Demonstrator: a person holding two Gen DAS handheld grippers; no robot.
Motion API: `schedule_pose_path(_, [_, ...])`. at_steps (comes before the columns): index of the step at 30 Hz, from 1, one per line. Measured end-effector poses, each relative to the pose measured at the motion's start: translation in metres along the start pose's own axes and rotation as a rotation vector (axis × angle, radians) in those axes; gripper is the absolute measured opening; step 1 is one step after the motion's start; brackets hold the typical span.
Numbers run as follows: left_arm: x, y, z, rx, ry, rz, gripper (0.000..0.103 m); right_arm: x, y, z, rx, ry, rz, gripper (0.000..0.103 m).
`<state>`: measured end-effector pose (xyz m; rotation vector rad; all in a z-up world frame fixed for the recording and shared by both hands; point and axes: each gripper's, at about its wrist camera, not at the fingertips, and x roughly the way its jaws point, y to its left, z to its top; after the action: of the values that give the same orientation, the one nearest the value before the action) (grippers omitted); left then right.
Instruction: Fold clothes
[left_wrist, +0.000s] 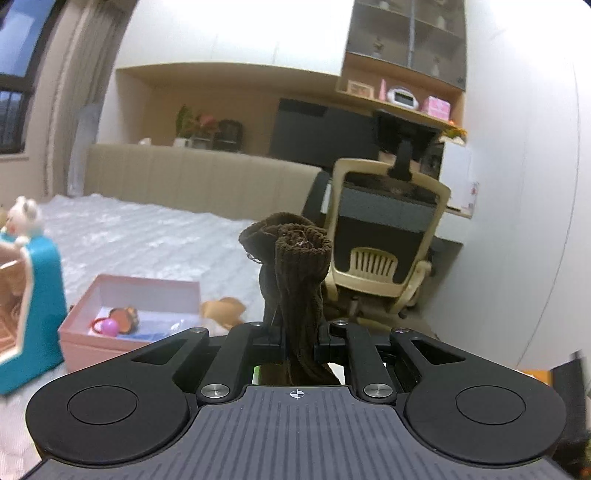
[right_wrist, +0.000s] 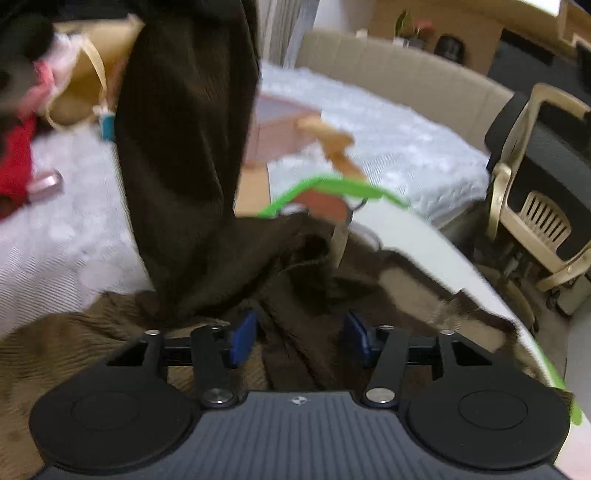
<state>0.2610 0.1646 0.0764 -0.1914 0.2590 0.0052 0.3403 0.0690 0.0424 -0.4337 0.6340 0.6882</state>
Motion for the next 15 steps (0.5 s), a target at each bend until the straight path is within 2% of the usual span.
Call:
schedule_pose_path(1, [-0.002, 0.006, -0.001, -0.011, -0.002, -0.001, 0.014, 0.004, -0.002, 0.002, 0.008, 0.002, 0.0, 0.027])
schedule_pose_path(2, [-0.003, 0.011, -0.002, -0.022, -0.003, -0.003, 0.014, 0.007, -0.004, 0.003, 0.016, 0.003, 0.0, 0.012])
schedule_pose_path(3, [-0.004, 0.017, -0.003, -0.033, -0.004, -0.004, 0.014, 0.004, -0.007, 0.007, 0.041, -0.019, -0.001, 0.009])
schedule_pose_path(5, [-0.002, 0.027, -0.003, -0.052, -0.004, -0.006, 0.014, -0.015, -0.014, 0.022, 0.081, -0.104, 0.014, 0.009])
schedule_pose_path(7, [0.001, 0.032, -0.002, -0.081, -0.004, -0.016, 0.014, -0.024, -0.013, 0.036, 0.087, -0.147, 0.04, 0.009])
schedule_pose_path(9, [-0.004, 0.04, -0.001, -0.102, -0.005, -0.026, 0.014, -0.018, -0.008, 0.04, 0.086, -0.137, 0.062, 0.009])
schedule_pose_path(12, [-0.011, 0.036, 0.005, -0.103, -0.009, -0.036, 0.014, 0.001, -0.009, 0.028, 0.134, -0.073, 0.083, 0.011])
schedule_pose_path(14, [-0.015, 0.029, 0.01, -0.087, -0.006, -0.043, 0.014, 0.015, -0.01, 0.019, 0.171, -0.027, 0.095, 0.022])
schedule_pose_path(15, [-0.016, 0.023, 0.013, -0.076, -0.004, -0.048, 0.014, 0.01, -0.018, 0.014, 0.217, -0.039, 0.118, 0.026])
